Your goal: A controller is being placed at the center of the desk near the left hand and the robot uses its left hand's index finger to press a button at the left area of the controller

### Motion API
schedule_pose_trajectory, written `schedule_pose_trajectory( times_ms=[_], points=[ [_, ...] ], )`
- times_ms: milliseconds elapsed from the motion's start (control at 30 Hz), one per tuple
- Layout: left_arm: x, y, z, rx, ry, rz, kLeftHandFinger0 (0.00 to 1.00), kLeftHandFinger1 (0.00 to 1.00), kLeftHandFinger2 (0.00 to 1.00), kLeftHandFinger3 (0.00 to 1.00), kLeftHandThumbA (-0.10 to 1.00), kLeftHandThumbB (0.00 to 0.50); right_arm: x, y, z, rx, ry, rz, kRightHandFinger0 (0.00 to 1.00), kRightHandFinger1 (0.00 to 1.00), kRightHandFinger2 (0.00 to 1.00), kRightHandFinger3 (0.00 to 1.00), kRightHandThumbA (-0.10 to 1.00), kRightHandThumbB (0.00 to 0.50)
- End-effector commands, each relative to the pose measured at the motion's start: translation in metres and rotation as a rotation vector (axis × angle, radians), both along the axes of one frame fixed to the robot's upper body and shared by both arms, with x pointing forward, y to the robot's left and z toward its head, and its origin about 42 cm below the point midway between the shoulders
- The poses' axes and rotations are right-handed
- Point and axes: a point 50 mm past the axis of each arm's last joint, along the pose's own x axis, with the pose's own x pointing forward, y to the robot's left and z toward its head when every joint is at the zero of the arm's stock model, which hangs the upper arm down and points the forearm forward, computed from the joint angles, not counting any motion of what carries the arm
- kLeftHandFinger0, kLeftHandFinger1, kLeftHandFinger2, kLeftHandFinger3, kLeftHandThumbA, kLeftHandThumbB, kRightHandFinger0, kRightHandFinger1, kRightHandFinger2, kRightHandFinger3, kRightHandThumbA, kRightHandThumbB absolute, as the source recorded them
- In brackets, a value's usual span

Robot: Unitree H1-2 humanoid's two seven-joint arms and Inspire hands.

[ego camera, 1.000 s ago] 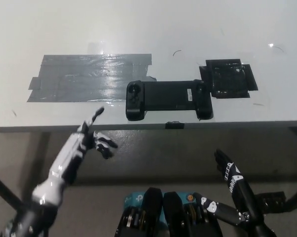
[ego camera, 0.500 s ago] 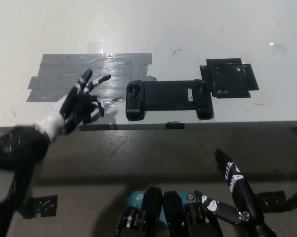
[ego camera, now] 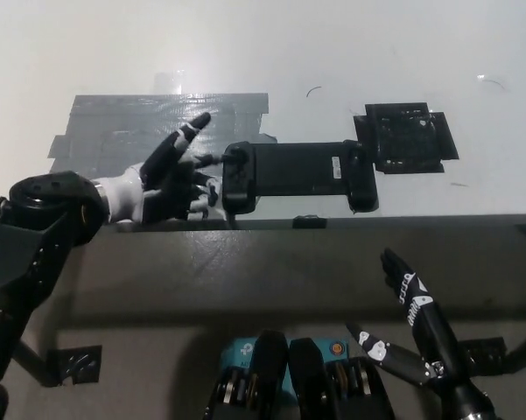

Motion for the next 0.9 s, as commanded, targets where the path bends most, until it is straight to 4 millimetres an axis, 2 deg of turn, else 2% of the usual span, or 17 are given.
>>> schedule_pose_trajectory(
  times_ms=[0, 233, 467, 600, 867],
  points=[
    [0.003, 0.009, 0.031, -0.003, 0.011, -0.119, 0.00, 0.00, 0.25, 1.00, 1.00, 0.392, 0.006, 0.002, 0.019, -0.007, -0.076, 0.019, 1.00, 1.00, 1.00, 1.00, 0.75, 0.222],
    [0.004, 0.015, 0.028, 0.012, 0.027, -0.101, 0.00, 0.00, 0.21, 1.00, 1.00, 0.395, 0.008, 0.001, 0.020, -0.008, -0.081, 0.024, 1.00, 1.00, 1.00, 1.00, 0.72, 0.226],
    [0.012, 0.025, 0.033, 0.013, 0.031, -0.054, 0.00, 0.00, 0.30, 1.00, 1.00, 0.424, 0.010, 0.001, 0.021, -0.015, -0.090, 0.025, 1.00, 1.00, 1.00, 1.00, 0.69, 0.222],
    [0.015, 0.028, 0.039, 0.021, 0.010, -0.031, 0.00, 0.00, 0.32, 1.00, 1.00, 0.424, 0.011, 0.002, 0.022, -0.011, -0.091, 0.028, 1.00, 1.00, 1.00, 1.00, 0.69, 0.225],
    [0.017, 0.027, 0.041, -0.011, 0.008, -0.011, 0.00, 0.00, 0.25, 1.00, 1.00, 0.438, 0.014, 0.003, 0.024, -0.022, -0.092, 0.040, 1.00, 1.00, 1.00, 1.00, 0.68, 0.217]
  ],
)
